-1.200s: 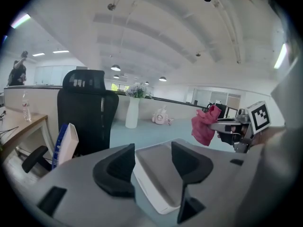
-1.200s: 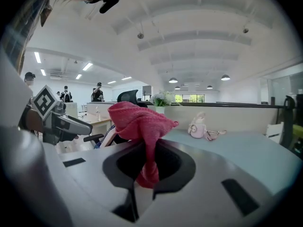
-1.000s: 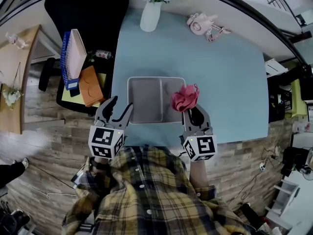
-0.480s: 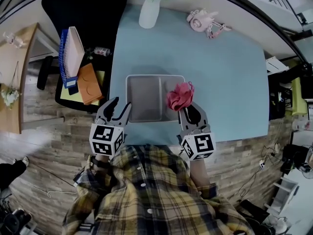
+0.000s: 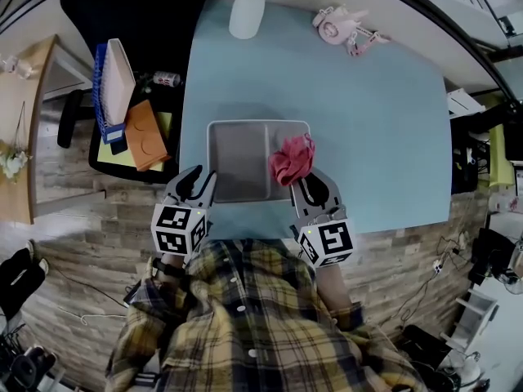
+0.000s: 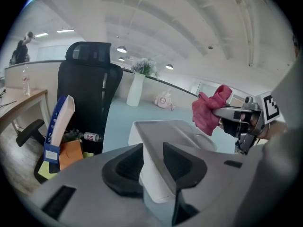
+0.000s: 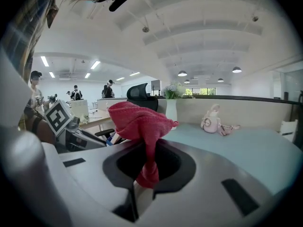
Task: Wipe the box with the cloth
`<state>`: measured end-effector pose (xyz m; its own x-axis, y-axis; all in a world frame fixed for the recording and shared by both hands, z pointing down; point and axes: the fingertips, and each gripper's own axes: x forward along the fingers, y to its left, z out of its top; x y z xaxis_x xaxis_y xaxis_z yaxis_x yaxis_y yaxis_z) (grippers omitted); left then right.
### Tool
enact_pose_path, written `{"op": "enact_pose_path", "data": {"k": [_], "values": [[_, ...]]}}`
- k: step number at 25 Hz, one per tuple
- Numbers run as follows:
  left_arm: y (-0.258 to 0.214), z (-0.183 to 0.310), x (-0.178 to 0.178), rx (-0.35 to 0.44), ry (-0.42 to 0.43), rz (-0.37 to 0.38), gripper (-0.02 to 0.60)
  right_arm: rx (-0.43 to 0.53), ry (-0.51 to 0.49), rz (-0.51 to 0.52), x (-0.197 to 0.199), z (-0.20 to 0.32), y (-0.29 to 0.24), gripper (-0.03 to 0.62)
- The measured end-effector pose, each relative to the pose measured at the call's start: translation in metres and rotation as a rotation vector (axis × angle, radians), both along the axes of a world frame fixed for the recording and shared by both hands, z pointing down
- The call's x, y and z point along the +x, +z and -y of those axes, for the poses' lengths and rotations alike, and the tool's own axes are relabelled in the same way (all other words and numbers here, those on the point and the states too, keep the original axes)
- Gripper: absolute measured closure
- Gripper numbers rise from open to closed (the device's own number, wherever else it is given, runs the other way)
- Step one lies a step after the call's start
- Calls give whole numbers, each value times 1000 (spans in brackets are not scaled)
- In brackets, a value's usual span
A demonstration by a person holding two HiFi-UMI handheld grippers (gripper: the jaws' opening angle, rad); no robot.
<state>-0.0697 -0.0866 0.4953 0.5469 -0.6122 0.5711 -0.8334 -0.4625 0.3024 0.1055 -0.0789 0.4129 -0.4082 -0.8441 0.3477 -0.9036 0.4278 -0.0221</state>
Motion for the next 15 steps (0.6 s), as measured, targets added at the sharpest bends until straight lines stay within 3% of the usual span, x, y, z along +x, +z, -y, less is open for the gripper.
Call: {"op": "enact_pose_path", "data": {"k": [10,15], "values": [[26,-8,4,-77,12,0,472,-15,5,-2,3,-4,7,553],[29,-12,9,-63,35,30,481,-21,-5,-3,4,-7,10,551]]}}
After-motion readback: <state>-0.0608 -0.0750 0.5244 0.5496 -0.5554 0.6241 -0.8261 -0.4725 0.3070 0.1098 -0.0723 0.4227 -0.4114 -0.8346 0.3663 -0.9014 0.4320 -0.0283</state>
